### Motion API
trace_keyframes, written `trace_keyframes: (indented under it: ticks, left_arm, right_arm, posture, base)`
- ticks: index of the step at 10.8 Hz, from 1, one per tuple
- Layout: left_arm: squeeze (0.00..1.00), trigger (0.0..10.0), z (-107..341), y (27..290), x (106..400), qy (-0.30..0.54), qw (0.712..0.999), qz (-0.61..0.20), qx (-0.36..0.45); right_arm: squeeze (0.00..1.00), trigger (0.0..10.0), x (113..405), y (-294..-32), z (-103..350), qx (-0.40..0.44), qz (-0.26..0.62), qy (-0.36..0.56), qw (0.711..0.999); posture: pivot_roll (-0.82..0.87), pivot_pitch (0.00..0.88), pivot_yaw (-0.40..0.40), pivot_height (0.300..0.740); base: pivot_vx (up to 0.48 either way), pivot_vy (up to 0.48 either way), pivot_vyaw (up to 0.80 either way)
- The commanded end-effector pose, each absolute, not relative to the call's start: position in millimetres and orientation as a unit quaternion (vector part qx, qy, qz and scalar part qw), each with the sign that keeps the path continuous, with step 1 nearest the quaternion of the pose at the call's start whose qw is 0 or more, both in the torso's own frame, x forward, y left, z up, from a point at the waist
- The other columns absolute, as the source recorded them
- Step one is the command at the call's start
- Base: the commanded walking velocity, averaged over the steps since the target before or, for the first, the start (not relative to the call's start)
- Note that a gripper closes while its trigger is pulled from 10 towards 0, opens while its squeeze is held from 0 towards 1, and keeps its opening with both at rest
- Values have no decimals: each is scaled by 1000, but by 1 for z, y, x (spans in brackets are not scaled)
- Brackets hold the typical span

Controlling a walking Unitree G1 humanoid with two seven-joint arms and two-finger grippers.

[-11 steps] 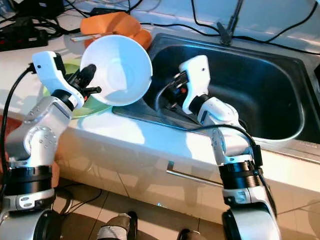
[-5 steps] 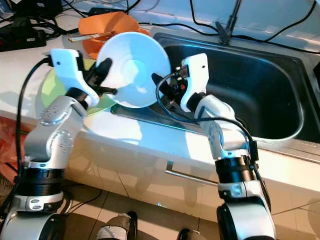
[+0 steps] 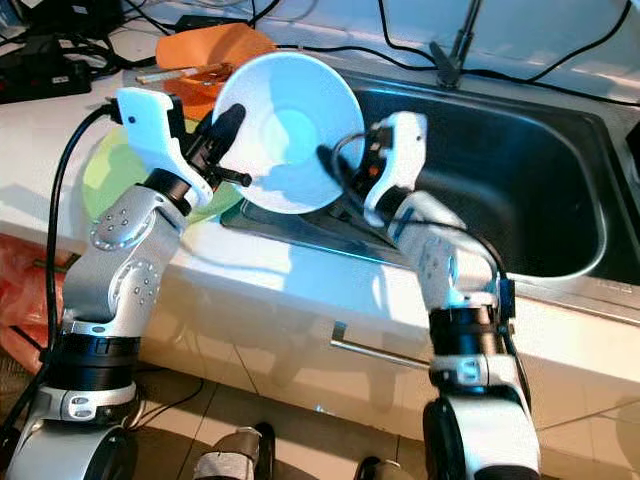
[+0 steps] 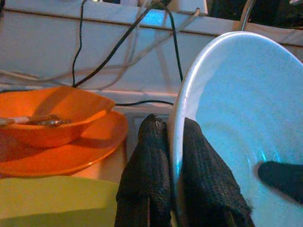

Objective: Kitchen organization

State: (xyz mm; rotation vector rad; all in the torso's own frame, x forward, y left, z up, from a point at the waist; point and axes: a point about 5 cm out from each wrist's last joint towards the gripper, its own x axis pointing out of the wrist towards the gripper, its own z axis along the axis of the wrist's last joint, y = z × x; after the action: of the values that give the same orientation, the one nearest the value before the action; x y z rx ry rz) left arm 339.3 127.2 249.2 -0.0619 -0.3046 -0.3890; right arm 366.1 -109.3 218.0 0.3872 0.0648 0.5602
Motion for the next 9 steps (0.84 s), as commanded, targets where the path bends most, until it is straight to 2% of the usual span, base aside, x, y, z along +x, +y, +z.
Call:
trace_keyframes:
  ticks: [1, 5, 6, 7, 8, 9]
  left_arm:
    - [0, 0, 265, 125, 333, -199, 958, -207, -14]
    - [0, 0, 266, 122, 331, -216, 953, -211, 32]
    - [0, 8078, 267, 124, 333, -220, 954, -198, 43]
    - [0, 10000, 267, 125, 333, -220, 955, -194, 45]
    - [0, 10000, 266, 125, 334, -215, 956, -197, 36]
    - [729, 10000, 265, 123, 334, -209, 956, -206, 26]
  right_arm:
    - [0, 0, 371, -125, 208, 209, 215, 61, 952]
    - [0, 0, 377, -134, 205, 219, 163, 82, 958]
    - [0, 0, 377, -134, 204, 223, 158, 84, 958]
    - [0, 0, 377, -134, 204, 224, 157, 84, 958]
    - [0, 0, 377, -135, 204, 234, 156, 83, 956]
    - [0, 0, 377, -135, 204, 240, 155, 81, 955]
  posture:
    - [208, 138, 9, 740]
    - [209, 138, 11, 740]
    - [210, 136, 12, 740]
    - [212, 136, 13, 740]
    - [213, 135, 15, 740]
    - [214, 134, 16, 740]
  base:
    - [0, 0, 0]
    - [0, 0, 0]
    - [0, 0, 0]
    - [0, 0, 0]
    - [0, 0, 0]
    - [0, 0, 0]
